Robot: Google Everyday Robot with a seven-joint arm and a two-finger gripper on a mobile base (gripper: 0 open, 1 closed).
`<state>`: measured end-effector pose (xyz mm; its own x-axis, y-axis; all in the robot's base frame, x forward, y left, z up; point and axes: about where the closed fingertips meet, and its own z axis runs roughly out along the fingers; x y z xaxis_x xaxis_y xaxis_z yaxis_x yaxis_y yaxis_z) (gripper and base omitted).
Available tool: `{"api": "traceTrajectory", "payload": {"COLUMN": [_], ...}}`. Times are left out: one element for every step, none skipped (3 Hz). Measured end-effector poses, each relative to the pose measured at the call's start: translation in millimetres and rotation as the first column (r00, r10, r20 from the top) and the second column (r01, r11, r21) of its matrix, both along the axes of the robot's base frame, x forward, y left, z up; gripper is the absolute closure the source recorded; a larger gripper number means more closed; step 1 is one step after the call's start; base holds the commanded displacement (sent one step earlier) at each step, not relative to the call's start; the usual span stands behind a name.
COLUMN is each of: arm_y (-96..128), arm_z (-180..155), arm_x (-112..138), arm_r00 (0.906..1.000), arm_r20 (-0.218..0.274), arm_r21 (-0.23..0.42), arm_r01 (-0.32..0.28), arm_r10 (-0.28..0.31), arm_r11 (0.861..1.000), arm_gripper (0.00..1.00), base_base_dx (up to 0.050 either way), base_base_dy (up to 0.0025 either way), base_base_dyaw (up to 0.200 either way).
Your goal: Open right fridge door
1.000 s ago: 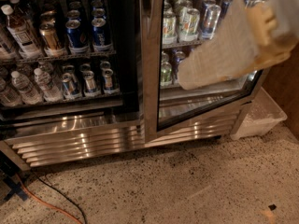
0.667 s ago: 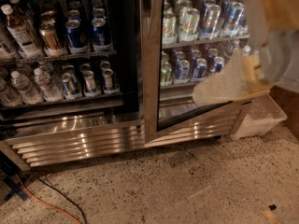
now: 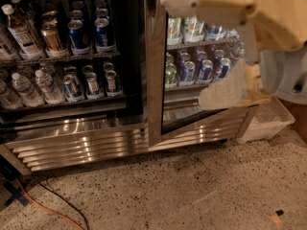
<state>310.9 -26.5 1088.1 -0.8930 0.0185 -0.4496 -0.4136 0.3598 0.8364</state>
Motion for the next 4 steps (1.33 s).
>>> {"api": "traceTrajectory", "payload": {"arm_y": [-29, -54, -54, -48], "arm_z": [-24, -43, -43, -56], "arm_x": [59, 141, 141, 151], "arm_r00": [0.9885, 0.9502, 0.9505, 0.9364], "arm_r20": [0.055, 0.156, 0.155, 0.173], "arm_r21": [0.022, 0.048, 0.049, 0.026], "arm_r01": [0.14, 0.266, 0.265, 0.305], "arm_r10": [-0.141, -0.27, -0.269, -0.305], "arm_r11": [0.99, 0.963, 0.963, 0.952], "arm_gripper": [0.0, 0.0, 0.0, 0.0], "base_base_dx": [0.0, 0.0, 0.0, 0.0], "base_base_dy": [0.0, 0.0, 0.0, 0.0], "base_base_dyaw": [0.0, 0.0, 0.0, 0.0]}}
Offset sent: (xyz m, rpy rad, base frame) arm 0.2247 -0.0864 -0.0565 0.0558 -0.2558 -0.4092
